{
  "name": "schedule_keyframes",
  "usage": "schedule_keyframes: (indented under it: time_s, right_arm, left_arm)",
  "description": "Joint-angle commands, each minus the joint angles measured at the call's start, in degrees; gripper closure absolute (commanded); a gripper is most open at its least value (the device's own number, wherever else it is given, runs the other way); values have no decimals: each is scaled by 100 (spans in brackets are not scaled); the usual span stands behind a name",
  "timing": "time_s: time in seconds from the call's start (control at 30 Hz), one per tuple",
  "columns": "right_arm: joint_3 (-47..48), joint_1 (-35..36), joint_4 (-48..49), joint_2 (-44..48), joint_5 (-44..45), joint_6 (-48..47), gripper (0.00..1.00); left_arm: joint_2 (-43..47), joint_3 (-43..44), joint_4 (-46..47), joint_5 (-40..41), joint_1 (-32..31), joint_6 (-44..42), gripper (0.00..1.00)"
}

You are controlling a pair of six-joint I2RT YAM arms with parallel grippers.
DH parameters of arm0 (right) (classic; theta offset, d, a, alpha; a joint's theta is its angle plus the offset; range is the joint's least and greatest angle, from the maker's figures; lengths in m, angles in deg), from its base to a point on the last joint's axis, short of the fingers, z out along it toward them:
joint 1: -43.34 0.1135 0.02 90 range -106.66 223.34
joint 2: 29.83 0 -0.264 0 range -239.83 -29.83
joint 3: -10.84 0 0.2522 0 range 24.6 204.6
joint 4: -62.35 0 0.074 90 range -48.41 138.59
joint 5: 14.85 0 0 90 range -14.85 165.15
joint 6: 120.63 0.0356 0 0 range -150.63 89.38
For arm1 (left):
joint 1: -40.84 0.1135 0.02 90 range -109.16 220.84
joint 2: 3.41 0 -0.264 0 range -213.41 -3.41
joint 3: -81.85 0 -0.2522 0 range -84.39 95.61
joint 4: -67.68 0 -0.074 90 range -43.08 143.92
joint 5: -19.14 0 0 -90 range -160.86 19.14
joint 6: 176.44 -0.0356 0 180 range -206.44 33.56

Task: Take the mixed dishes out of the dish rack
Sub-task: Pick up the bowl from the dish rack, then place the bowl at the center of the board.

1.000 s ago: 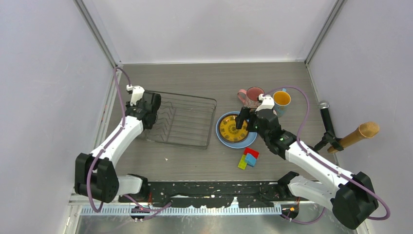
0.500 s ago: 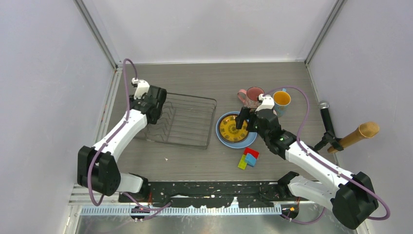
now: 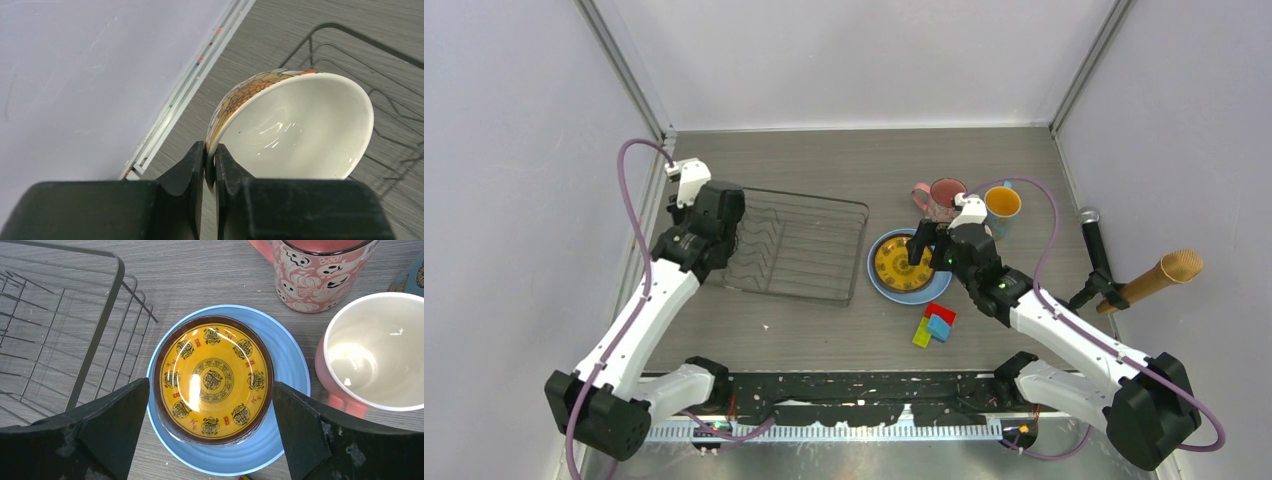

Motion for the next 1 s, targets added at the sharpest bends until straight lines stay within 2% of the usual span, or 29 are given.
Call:
schedule_keyframes:
  time_s: [0.0, 0.23, 0.33, 0.4, 0.57, 0.73, 0.83, 0.97]
  right_arm:
    - [43, -6, 200, 87, -67, -73, 1]
    - [48, -6, 188, 318, -414, -46, 1]
    - [170, -10, -26, 498, -487, 115, 1]
    - [310, -6, -317, 632, -730, 231, 1]
    - [773, -11, -848, 868, -2018, 760, 1]
    - [1379, 110, -1190, 529, -3139, 1240, 4]
    - [1847, 631, -1472, 231, -3032, 1105, 6]
    - [2339, 1128, -1913, -114, -2600, 776, 6]
  left_arm:
    - [422, 229, 168, -729, 8, 215, 100]
    - [1600, -543, 1581, -5047, 8, -12, 100]
    - [1829, -789, 1789, -6319, 8, 214, 100]
    - [1821, -937, 1786, -6836, 3, 358, 100]
    - [1604, -1269, 1955, -7131, -223, 547, 100]
    - [1289, -1267, 2099, -6801, -1221, 584, 100]
    - [1036, -1023, 2050, -6356, -1971, 568, 100]
    - [521, -588, 1542, -5847, -2345, 553, 100]
